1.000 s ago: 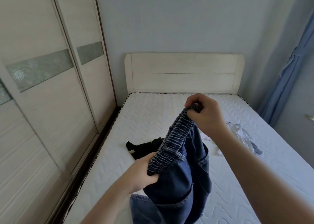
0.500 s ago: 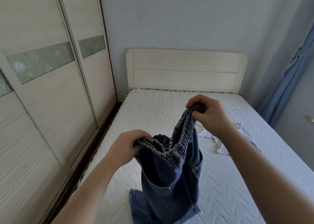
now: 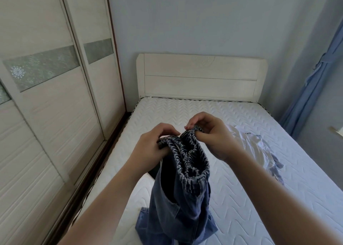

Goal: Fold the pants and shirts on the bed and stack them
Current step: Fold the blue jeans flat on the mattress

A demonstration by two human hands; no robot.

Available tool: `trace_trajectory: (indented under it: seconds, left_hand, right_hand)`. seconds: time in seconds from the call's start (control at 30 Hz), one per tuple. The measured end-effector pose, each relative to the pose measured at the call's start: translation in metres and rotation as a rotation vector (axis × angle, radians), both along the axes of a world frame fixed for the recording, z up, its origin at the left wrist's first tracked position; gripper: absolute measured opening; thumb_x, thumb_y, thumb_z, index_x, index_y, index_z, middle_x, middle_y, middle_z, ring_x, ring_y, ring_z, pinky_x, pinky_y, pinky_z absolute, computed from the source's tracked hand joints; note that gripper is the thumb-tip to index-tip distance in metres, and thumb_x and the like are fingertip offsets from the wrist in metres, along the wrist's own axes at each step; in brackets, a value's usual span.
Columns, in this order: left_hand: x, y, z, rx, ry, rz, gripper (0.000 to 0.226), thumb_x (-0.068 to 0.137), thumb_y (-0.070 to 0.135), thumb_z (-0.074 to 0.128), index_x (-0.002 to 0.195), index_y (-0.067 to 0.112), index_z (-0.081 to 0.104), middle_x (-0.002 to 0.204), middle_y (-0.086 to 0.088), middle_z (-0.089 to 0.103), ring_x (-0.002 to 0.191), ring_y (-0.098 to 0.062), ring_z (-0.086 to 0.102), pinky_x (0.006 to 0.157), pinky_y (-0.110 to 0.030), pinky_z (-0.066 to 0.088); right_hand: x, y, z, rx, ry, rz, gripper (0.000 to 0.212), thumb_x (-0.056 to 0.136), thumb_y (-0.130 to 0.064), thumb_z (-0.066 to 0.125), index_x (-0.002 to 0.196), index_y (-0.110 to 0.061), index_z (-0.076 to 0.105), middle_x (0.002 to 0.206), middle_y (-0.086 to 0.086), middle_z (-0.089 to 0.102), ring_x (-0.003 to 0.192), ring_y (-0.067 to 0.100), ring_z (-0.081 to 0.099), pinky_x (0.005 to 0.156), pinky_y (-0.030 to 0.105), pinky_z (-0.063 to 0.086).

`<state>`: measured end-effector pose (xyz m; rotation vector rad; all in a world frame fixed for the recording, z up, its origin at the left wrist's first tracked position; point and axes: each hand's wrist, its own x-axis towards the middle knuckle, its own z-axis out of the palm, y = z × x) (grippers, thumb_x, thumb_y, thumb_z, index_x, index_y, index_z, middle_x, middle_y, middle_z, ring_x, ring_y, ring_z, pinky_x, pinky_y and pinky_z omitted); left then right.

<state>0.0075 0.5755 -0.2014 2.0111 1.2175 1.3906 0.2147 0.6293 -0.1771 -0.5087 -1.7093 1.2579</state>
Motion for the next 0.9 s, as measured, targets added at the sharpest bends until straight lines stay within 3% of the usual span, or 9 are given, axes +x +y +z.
trace_trajectory:
  seconds: [0.13,0.23,0.33,0.47,0.57,0.67,0.73,0.8,0.9]
  left_hand:
    - [0.0,0.004,-0.006,-0.042,-0.191,0.033,0.035,0.06,0.028,0.086,0.09,0.026,0.067,0.092,0.004,0.072,0.089,-0.011,0.068,0.081,-0.024,0.053]
    - [0.007,0.01,-0.013,-0.091,-0.247,-0.009,0.034,0.055,0.033,0.085,0.084,0.025,0.068,0.086,0.003,0.068,0.084,-0.013,0.065,0.079,-0.025,0.05]
    - [0.02,0.014,-0.025,-0.064,-0.149,-0.041,0.035,0.061,0.034,0.08,0.089,0.022,0.064,0.104,0.003,0.055,0.098,-0.006,0.057,0.087,-0.017,0.042]
    - [0.033,0.011,-0.049,-0.093,-0.127,-0.02,0.05,0.072,0.033,0.076,0.117,0.029,0.057,0.136,0.006,0.048,0.128,0.0,0.044,0.105,-0.015,0.033]
    - [0.036,0.006,-0.056,-0.124,-0.106,-0.08,0.037,0.077,0.039,0.07,0.11,0.045,0.055,0.11,0.023,0.063,0.104,0.005,0.058,0.09,-0.011,0.041]
    - [0.035,0.006,-0.059,-0.088,-0.055,-0.03,0.024,0.078,0.037,0.07,0.092,0.04,0.052,0.087,0.017,0.061,0.084,0.002,0.058,0.077,-0.009,0.04]
    - [0.03,0.007,-0.063,-0.065,-0.037,0.013,0.024,0.079,0.037,0.07,0.092,0.038,0.05,0.087,0.011,0.06,0.085,0.001,0.058,0.077,-0.01,0.039]
    - [0.022,0.008,-0.067,-0.036,-0.021,0.056,0.025,0.082,0.04,0.07,0.094,0.032,0.05,0.089,0.01,0.057,0.086,0.0,0.056,0.078,-0.011,0.039]
    - [0.014,0.008,-0.071,0.029,0.058,0.112,0.026,0.087,0.039,0.067,0.098,0.026,0.048,0.092,0.009,0.053,0.088,0.001,0.054,0.079,-0.009,0.038]
  right_hand:
    - [-0.003,-0.003,-0.009,0.019,-0.071,-0.004,0.035,0.079,0.0,0.062,0.101,-0.026,0.067,0.106,0.0,0.07,0.109,0.018,0.064,0.096,0.03,0.049]
    - [-0.004,-0.004,-0.01,0.05,-0.22,-0.136,0.036,0.085,-0.018,0.073,0.116,-0.032,0.061,0.12,-0.007,0.063,0.117,0.008,0.058,0.097,0.03,0.049]
    - [-0.009,-0.009,-0.011,-0.006,-0.345,-0.164,0.046,0.081,-0.034,0.078,0.121,-0.039,0.056,0.11,-0.004,0.062,0.103,0.003,0.063,0.088,0.018,0.05]
    - [-0.01,-0.019,-0.027,-0.193,-0.261,-0.206,0.034,0.089,-0.034,0.069,0.121,-0.027,0.059,0.099,0.002,0.072,0.09,0.011,0.071,0.078,0.022,0.053]
    - [-0.004,-0.023,-0.033,-0.307,-0.162,-0.206,0.022,0.095,-0.027,0.06,0.117,-0.021,0.061,0.1,0.006,0.075,0.088,0.024,0.072,0.078,0.03,0.057]
    - [0.0,-0.024,-0.029,-0.424,0.012,-0.125,0.015,0.093,-0.017,0.062,0.107,-0.014,0.064,0.1,0.013,0.074,0.088,0.036,0.065,0.087,0.041,0.054]
    - [0.014,-0.026,-0.026,-0.232,-0.149,-0.185,0.01,0.093,-0.015,0.066,0.099,-0.022,0.069,0.099,0.003,0.075,0.095,0.022,0.07,0.089,0.029,0.055]
    - [0.032,-0.03,-0.025,0.058,-0.485,-0.283,0.015,0.09,-0.018,0.07,0.091,-0.033,0.072,0.098,-0.013,0.072,0.096,0.001,0.067,0.086,0.014,0.05]
    - [0.049,-0.039,-0.031,0.29,-0.871,-0.254,0.014,0.089,-0.022,0.07,0.092,-0.035,0.074,0.106,-0.027,0.06,0.093,-0.011,0.056,0.084,0.009,0.042]
